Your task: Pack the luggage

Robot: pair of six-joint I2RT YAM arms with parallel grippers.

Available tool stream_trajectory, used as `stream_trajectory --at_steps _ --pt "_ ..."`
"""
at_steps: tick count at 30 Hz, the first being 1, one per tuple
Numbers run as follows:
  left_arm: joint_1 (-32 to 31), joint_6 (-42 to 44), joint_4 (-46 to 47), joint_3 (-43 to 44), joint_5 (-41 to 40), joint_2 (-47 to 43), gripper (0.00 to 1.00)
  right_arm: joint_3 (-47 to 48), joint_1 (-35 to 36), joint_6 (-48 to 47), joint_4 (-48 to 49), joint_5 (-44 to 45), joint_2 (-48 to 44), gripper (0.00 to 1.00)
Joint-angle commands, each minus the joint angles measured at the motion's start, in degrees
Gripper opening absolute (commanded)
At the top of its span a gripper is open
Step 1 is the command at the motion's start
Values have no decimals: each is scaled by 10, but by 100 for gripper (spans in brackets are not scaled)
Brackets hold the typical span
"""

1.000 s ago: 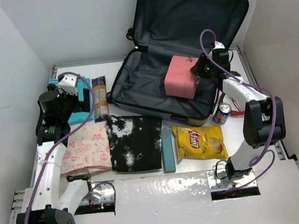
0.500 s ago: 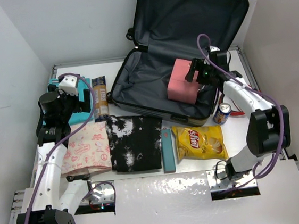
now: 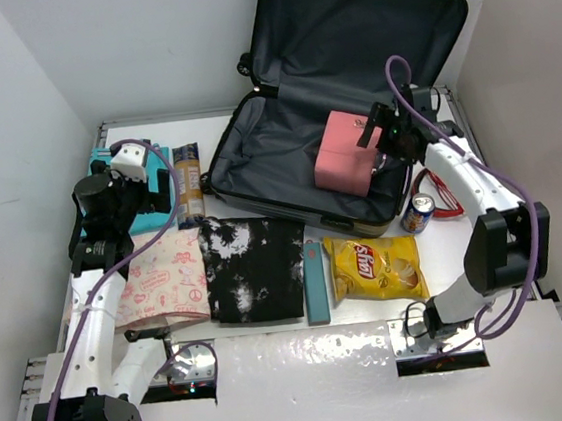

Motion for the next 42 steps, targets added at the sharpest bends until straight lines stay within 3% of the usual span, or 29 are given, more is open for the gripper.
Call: stream_trajectory --at_steps 1,4,13,17,18,21,24,32,37,42 --pt "-4 -1 19 3 10 -10 100 -51 -16 38 78 -46 13 99" --pt "-4 3 14 6 5 -12 100 -83 -36 60 157 -83 14 99" --pt "-4 3 12 6 4 -12 100 -132 -40 55 246 -141 39 99" --pt "-4 3 15 7 2 -10 100 -138 -39 67 283 -157 58 83" --pt "-3 3 15 7 1 -10 100 -133 -39 64 279 -155 67 72" --pt "-4 4 14 7 -2 -10 100 -127 -38 59 280 -156 79 54" --pt "-4 4 9 4 -3 -10 100 -131 -32 65 308 -176 89 51" --pt "-4 5 14 4 -10 -10 100 -155 -10 126 384 -211 118 55" --pt "-4 5 12 0 -15 -12 100 -153 -10 79 321 -179 88 62" --pt "-4 -4 19 -5 -9 -11 100 -98 -11 5 207 -157 64 87"
